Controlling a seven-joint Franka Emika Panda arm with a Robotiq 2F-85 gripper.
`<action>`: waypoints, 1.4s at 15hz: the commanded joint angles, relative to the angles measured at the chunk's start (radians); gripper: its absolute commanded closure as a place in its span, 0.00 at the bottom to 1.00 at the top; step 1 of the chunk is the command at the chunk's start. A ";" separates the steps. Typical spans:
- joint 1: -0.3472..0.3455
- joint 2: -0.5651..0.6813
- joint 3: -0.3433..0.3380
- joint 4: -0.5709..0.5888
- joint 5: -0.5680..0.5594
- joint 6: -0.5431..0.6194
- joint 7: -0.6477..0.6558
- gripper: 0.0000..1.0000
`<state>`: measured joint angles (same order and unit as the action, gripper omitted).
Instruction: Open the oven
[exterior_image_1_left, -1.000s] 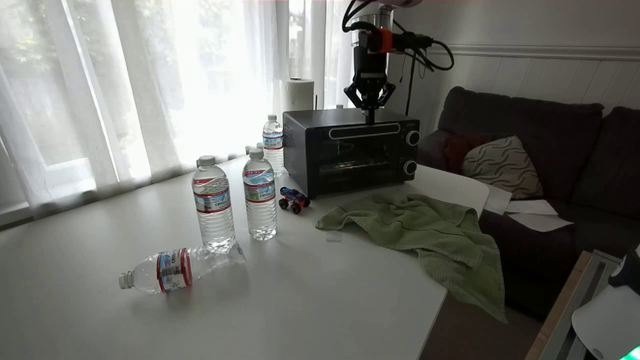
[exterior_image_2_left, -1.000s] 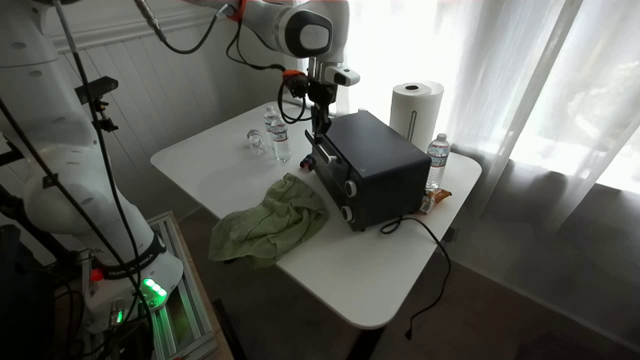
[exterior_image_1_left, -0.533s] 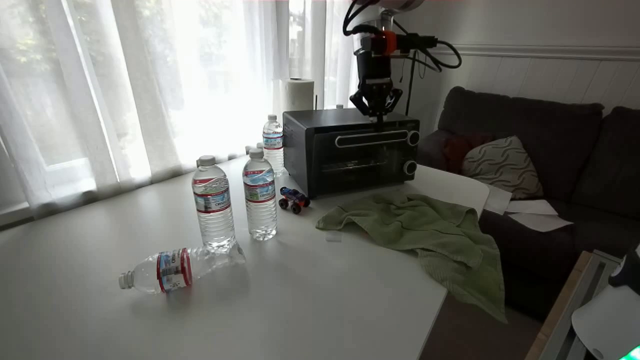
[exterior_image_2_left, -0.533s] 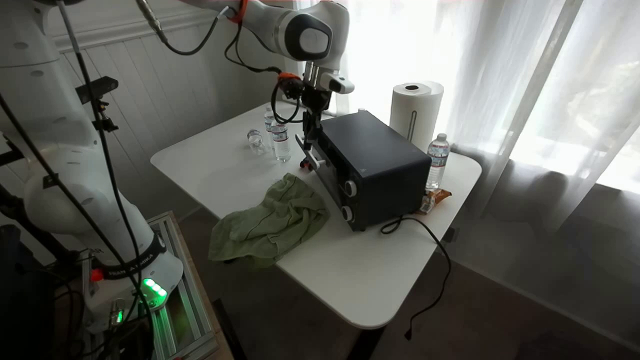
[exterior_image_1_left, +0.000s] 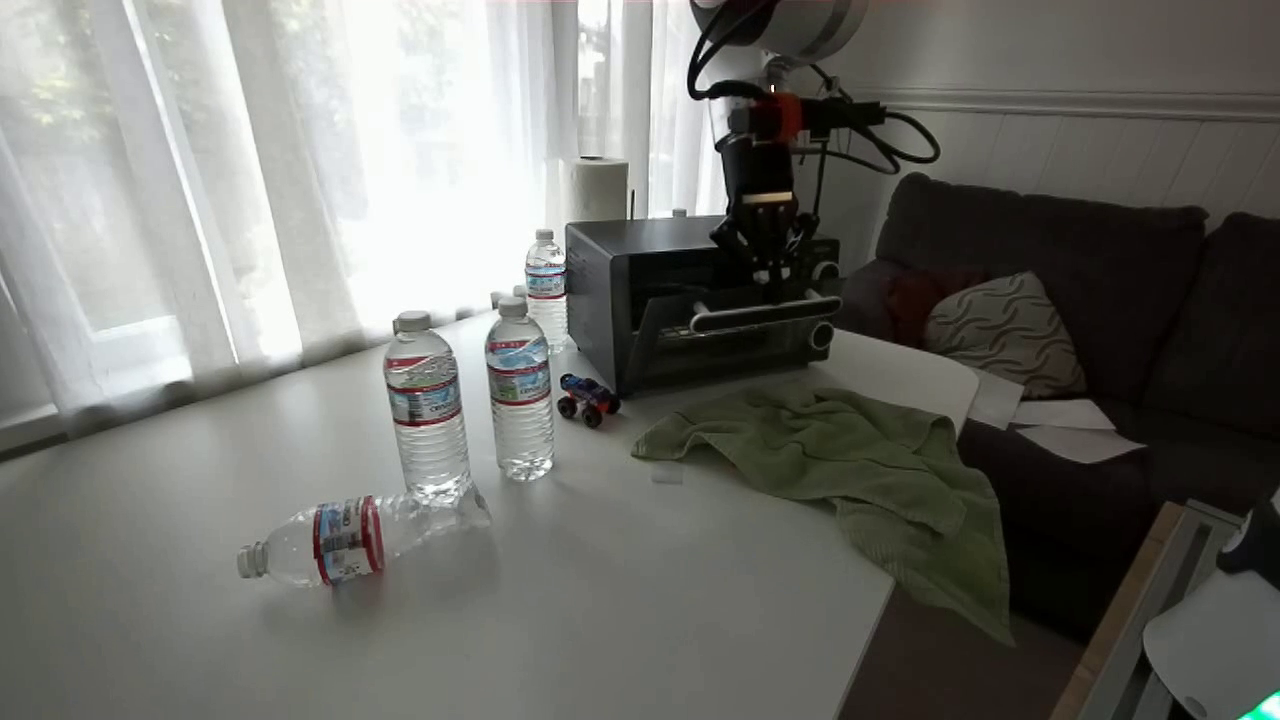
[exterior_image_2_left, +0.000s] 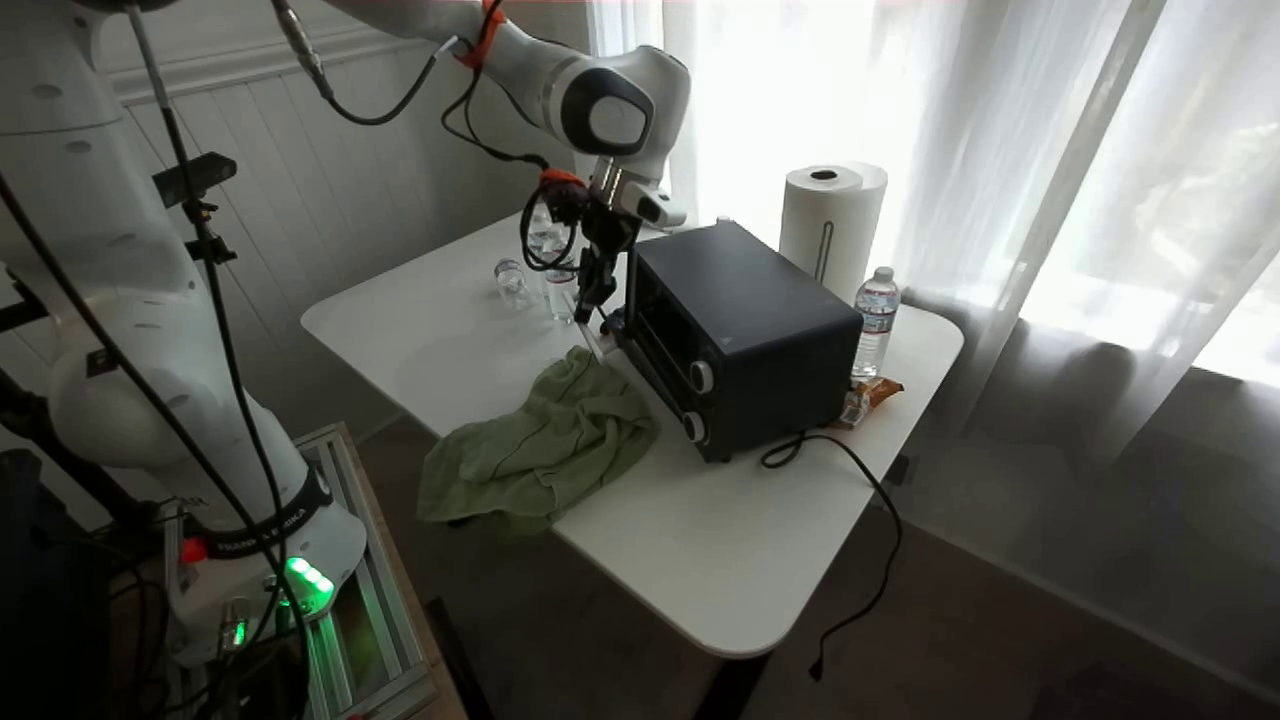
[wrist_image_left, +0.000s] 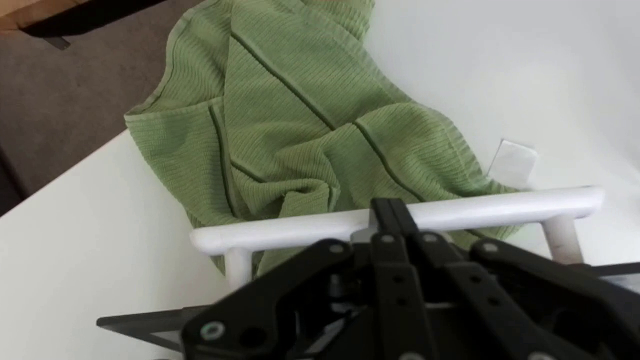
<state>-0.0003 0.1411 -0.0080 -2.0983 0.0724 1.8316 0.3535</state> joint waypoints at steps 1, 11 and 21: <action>0.010 -0.001 0.004 -0.056 0.058 0.006 0.012 1.00; 0.017 -0.014 0.005 -0.142 0.157 0.034 0.012 1.00; -0.006 -0.152 -0.027 -0.061 0.015 0.107 0.020 0.68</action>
<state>-0.0045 0.0430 -0.0397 -2.1674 0.1586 1.8994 0.3599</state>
